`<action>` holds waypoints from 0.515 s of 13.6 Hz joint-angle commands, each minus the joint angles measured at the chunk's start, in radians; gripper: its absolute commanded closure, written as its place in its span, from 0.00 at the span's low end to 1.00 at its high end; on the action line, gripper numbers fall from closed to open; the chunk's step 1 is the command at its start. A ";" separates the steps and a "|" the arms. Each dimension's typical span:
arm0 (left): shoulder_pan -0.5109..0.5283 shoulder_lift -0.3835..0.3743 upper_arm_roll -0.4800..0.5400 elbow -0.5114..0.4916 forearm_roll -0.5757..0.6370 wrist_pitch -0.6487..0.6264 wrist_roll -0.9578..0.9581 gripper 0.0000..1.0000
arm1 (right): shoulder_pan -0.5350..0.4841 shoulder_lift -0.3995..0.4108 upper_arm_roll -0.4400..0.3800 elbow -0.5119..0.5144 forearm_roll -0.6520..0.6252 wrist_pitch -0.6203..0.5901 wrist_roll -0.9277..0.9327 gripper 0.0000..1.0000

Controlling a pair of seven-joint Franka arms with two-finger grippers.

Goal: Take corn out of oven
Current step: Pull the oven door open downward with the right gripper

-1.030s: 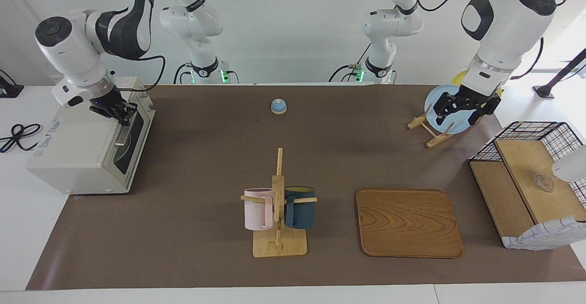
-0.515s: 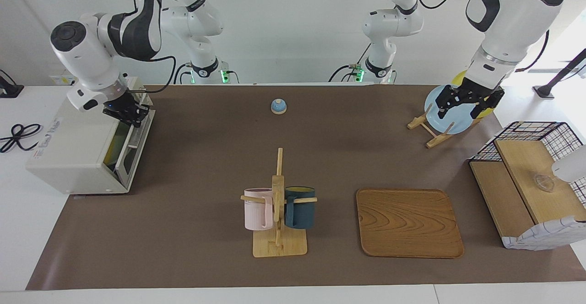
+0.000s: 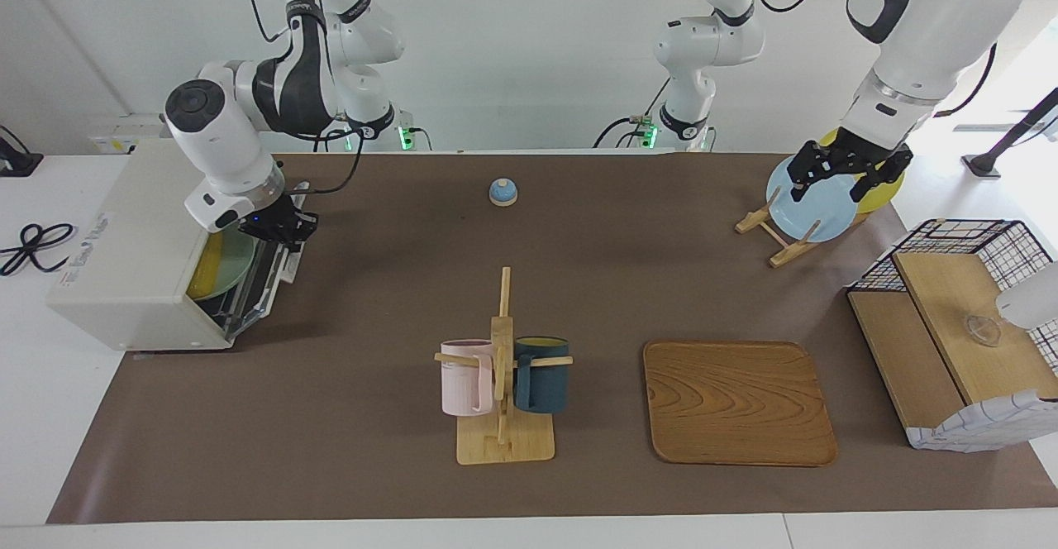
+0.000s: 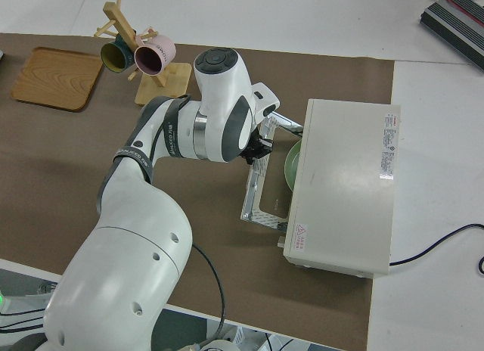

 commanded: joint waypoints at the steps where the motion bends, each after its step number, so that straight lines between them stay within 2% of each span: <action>1: -0.006 -0.008 0.002 0.003 0.011 -0.024 -0.002 0.00 | -0.001 0.055 -0.016 -0.029 -0.029 0.131 0.014 1.00; 5: -0.006 -0.015 0.001 -0.011 0.011 -0.019 0.001 0.00 | 0.002 0.049 -0.016 -0.101 -0.029 0.223 0.018 1.00; 7: -0.006 -0.017 0.001 -0.012 0.011 -0.022 0.001 0.00 | 0.000 0.076 -0.016 -0.115 -0.029 0.274 0.016 1.00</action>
